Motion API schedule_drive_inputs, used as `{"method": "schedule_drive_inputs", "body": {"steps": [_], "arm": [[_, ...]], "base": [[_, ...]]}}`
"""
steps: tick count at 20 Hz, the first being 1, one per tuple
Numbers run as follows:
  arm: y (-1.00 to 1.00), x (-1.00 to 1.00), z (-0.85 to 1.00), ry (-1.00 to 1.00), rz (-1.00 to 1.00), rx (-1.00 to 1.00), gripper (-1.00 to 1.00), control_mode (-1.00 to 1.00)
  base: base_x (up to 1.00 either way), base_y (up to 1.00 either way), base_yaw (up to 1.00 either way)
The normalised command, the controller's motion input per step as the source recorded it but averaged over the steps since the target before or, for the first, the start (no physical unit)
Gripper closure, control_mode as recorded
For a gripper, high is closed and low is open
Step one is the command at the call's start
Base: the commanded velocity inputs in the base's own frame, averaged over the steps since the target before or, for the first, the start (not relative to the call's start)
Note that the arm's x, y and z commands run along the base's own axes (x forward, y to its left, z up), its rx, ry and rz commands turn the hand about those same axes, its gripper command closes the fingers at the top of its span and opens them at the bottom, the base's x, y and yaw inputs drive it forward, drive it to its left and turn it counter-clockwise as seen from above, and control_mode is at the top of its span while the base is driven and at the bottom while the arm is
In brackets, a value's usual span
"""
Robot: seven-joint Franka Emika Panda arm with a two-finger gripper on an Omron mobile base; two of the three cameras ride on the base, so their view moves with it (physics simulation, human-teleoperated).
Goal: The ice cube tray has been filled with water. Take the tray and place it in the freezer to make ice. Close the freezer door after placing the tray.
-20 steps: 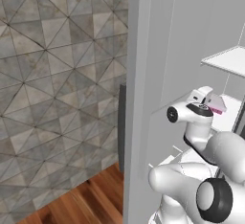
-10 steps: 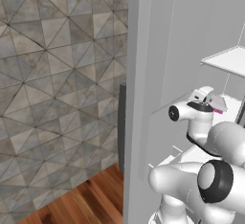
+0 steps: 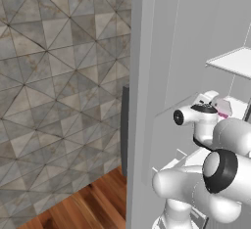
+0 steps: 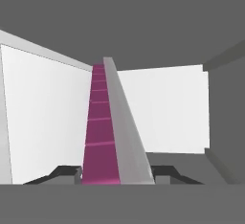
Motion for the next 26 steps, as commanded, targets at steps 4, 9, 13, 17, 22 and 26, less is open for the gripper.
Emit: {"method": "schedule_drive_inputs", "body": {"steps": [4,9,13,17,22,26], "arm": [[-0.08,0.16,-0.22,0.00,0.00,0.00,1.00,-1.00],[-0.05,0.18,-0.24,0.00,0.00,0.00,1.00,-1.00],[-0.01,0.23,-0.26,0.00,0.00,0.00,1.00,-1.00],[-0.02,0.27,-0.24,0.00,0.00,0.00,1.00,-1.00],[-0.11,0.28,-0.21,0.00,0.00,0.00,1.00,-1.00],[-0.11,0.31,-0.18,0.00,0.00,0.00,1.00,-1.00]], "base": [[0.00,0.00,0.00],[0.00,0.00,0.00],[0.00,0.00,0.00],[0.00,0.00,0.00],[0.00,0.00,0.00],[0.00,0.00,0.00]]}}
